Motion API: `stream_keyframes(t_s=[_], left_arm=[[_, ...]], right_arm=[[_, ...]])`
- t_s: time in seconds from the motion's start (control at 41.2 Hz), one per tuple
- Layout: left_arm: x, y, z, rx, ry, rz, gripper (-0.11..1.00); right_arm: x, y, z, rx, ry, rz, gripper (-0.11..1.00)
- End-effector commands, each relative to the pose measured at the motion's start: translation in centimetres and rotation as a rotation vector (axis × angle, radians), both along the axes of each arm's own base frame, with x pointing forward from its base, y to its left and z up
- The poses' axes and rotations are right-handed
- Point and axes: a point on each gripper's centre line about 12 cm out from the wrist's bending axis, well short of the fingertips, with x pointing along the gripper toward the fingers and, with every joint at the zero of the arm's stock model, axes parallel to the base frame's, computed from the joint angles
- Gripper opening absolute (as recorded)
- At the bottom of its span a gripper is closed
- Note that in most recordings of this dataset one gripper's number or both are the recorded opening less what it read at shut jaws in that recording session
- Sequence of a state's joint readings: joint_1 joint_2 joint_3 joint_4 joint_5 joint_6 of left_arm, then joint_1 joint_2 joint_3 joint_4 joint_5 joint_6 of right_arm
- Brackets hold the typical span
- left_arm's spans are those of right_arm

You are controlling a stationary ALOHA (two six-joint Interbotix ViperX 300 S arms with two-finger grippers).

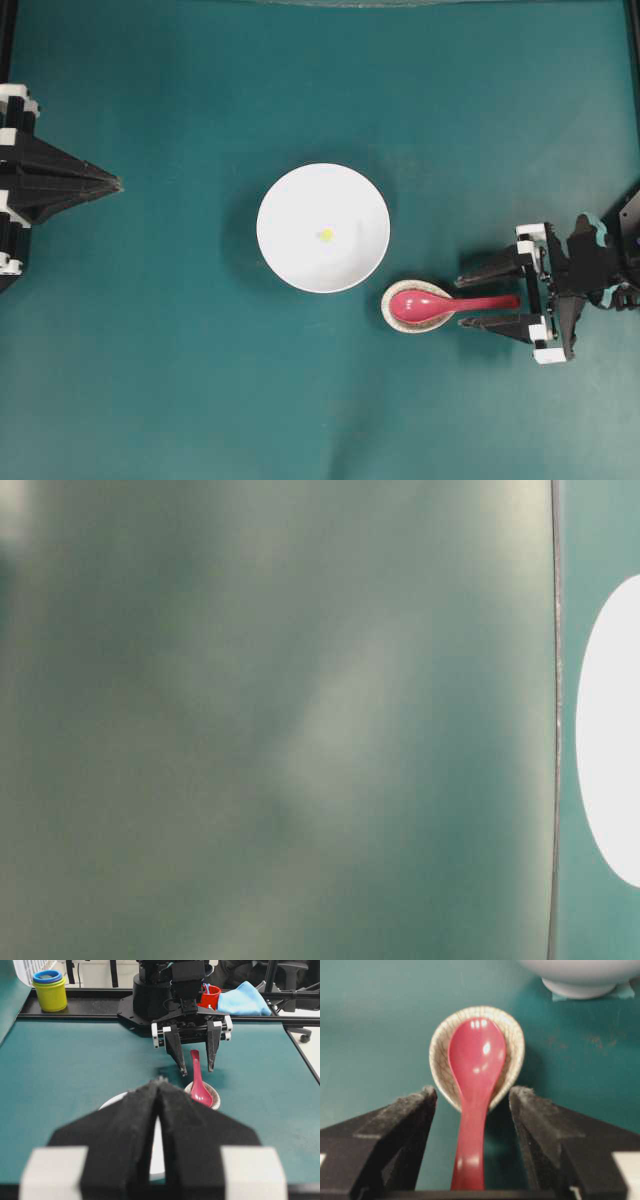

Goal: Scoop the yellow hexagonal prism block from the bowl with a spoon using the right arm.
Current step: 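Close the right gripper on the pink spoon handle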

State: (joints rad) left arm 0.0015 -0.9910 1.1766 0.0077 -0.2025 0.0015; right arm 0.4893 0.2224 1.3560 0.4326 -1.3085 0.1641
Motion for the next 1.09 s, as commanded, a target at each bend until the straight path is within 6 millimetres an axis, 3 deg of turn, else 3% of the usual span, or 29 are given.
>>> stream_keyframes(t_s=[0.0,1.069], left_arm=[[0.21,0.02,1.11,0.003,-0.028,0.001,0.01],[0.26,0.02,1.05,0.002,-0.025,0.001,0.01]], right_arm=[[0.09,0.18,0.08,0.005,0.005,0.002,0.63],[-0.04,0.46,-0.39,-0.014,0.045,0.02,0.63]])
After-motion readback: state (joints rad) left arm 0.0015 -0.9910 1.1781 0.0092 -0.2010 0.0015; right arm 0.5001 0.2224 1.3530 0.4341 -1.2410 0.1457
